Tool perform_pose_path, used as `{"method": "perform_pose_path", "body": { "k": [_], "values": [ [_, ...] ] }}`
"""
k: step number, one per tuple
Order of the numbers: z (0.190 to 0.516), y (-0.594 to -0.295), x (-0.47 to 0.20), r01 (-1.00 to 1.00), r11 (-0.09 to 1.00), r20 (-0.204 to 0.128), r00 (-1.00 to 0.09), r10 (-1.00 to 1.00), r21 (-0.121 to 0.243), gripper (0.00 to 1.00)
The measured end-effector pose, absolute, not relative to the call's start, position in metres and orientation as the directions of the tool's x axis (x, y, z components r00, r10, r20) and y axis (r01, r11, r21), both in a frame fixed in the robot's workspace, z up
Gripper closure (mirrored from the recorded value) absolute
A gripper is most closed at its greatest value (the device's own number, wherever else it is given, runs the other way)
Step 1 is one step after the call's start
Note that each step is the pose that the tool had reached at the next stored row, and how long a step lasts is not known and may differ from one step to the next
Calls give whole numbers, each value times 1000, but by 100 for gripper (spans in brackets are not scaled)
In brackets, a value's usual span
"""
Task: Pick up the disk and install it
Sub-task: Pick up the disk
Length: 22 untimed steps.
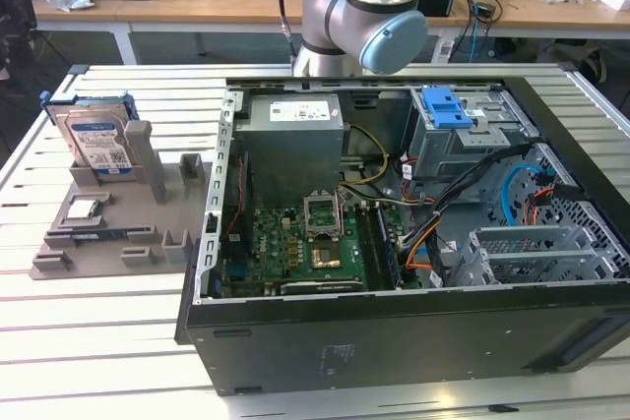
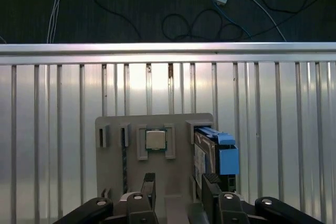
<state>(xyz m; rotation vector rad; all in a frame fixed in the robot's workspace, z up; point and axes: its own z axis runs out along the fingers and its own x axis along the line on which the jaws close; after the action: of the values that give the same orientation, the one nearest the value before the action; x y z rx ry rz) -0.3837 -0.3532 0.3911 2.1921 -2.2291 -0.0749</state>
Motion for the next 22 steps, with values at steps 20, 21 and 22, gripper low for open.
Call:
{"method": "perform_pose_path", "body": {
  "k": [20,21,22],
  "values": [
    [368,-312,-379,-999,0,-21,-1,-1000,44,52],
    [365,-308,-379,-999,-2,-21,2,-1000,44,52],
    [362,-306,-379,-999,-4,-20,3,-1000,44,52]
  ]
}}
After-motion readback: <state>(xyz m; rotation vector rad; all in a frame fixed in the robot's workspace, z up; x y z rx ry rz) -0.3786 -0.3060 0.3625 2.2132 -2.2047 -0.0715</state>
